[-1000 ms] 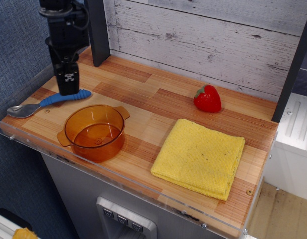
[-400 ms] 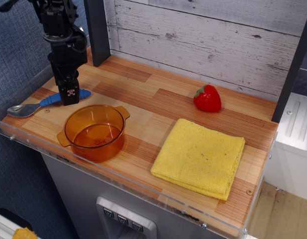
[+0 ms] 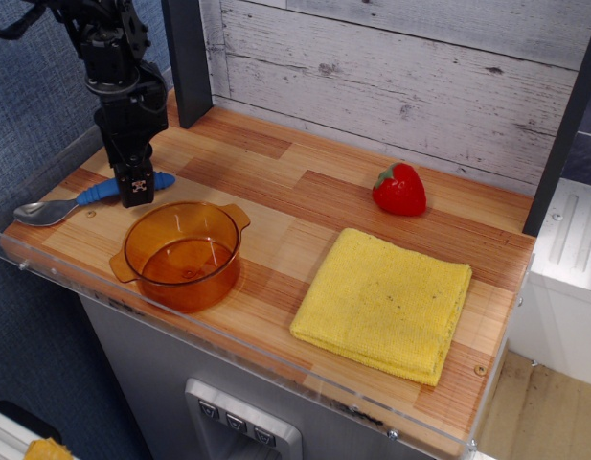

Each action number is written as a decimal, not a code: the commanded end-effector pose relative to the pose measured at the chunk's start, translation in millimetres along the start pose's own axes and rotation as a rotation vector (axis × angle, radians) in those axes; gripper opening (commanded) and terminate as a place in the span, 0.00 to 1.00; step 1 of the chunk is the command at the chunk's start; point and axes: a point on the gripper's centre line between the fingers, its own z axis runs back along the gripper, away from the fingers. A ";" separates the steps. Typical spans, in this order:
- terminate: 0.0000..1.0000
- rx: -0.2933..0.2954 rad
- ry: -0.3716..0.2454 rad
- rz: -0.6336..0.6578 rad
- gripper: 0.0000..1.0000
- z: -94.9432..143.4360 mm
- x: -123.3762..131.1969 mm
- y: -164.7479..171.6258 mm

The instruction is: Place the spoon between the bowl and the cloth.

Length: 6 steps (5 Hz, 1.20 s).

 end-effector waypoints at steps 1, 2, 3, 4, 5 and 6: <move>0.00 -0.030 -0.007 -0.001 1.00 0.5 -4.5 8.6; 0.00 -0.031 -0.003 -0.005 0.00 -0.2 -6.5 10.7; 0.00 -0.023 -0.013 -0.003 0.00 5.0 -11.1 14.2; 0.00 -0.012 0.038 -0.030 0.00 17.8 -14.1 15.6; 0.00 -0.001 0.055 0.000 0.00 35.7 -15.8 15.0; 0.00 -0.054 0.103 0.034 0.00 52.9 -10.0 9.0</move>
